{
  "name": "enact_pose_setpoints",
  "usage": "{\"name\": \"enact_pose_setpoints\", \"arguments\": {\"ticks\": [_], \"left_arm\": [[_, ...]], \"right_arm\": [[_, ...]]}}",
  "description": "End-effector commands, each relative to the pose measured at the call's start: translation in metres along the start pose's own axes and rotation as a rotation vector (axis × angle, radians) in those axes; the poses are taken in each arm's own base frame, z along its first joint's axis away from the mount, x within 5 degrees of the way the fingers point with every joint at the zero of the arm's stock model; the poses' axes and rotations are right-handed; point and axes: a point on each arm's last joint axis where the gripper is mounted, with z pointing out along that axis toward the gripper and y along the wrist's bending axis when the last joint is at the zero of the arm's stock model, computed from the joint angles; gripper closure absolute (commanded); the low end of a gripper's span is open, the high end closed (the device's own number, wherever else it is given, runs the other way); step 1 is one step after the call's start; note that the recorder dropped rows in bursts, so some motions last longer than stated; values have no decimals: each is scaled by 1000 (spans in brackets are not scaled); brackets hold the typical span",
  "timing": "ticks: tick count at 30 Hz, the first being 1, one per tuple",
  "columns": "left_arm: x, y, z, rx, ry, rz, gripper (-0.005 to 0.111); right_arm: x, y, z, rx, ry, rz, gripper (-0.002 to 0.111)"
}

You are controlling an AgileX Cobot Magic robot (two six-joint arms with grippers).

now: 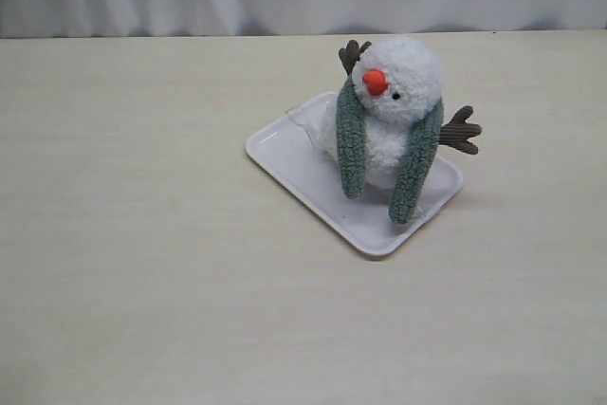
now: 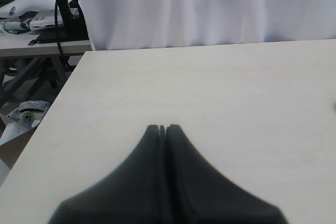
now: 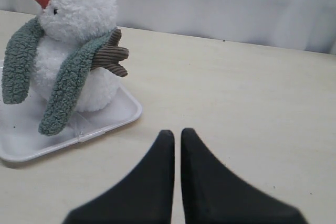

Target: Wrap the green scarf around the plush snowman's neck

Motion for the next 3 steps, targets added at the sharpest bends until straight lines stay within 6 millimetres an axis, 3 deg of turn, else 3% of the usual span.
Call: {"name": "enact_pose_setpoints", "arguments": {"ticks": [1,3], "left_arm": [[0,0,0,6,-11,4,107],[0,0,0,6,-11,4,107]], "right_arm": [[1,0,0,1,3,-8,104],[1,0,0,1,3,-8,104]]}}
